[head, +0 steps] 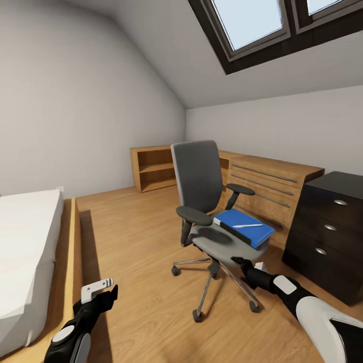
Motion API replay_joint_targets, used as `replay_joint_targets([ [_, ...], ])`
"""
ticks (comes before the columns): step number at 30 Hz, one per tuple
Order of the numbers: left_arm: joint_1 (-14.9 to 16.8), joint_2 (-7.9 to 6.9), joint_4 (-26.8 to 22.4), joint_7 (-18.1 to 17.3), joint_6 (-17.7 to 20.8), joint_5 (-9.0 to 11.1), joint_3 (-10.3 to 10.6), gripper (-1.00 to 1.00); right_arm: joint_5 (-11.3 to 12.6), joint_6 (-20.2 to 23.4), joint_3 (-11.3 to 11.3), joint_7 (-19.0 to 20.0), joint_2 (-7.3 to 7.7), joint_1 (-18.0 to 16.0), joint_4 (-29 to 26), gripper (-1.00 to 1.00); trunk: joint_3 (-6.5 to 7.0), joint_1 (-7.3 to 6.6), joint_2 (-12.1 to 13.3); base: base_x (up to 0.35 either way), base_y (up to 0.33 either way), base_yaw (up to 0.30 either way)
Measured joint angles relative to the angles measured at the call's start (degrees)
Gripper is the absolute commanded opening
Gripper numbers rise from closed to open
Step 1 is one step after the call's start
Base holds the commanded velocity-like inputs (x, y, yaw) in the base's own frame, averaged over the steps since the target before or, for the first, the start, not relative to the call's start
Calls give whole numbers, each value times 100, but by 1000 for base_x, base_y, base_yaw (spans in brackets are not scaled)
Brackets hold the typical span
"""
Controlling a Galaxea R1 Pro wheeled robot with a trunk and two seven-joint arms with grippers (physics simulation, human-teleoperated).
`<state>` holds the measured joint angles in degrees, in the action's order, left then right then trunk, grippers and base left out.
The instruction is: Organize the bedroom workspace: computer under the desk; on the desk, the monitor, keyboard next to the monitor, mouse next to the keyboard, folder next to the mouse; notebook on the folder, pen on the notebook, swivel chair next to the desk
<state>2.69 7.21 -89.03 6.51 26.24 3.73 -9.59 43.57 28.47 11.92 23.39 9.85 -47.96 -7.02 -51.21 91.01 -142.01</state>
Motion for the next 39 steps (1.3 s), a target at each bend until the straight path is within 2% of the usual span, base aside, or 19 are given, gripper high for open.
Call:
replay_joint_targets([
  [5,0,-2,0,0,12,0,2,100,-5,-5,0,-6,6,0,-6,100,0,-1,0,270,0,0],
  [7,0,-3,-1,-1,19,0,3,100,-75,-24,-60,-11,12,3,0,100,-1,-1,0,305,0,0],
  [10,0,-3,0,-3,31,0,3,100,28,0,46,4,16,-1,-13,100,0,-1,0,261,0,0],
  [13,0,-4,-1,-2,36,0,3,100,-62,-23,-9,-10,18,3,-6,100,-1,0,0,202,0,0],
  [39,0,-4,15,0,12,0,3,100,-48,-23,-17,-3,17,3,-4,100,-1,0,0,194,0,0],
])
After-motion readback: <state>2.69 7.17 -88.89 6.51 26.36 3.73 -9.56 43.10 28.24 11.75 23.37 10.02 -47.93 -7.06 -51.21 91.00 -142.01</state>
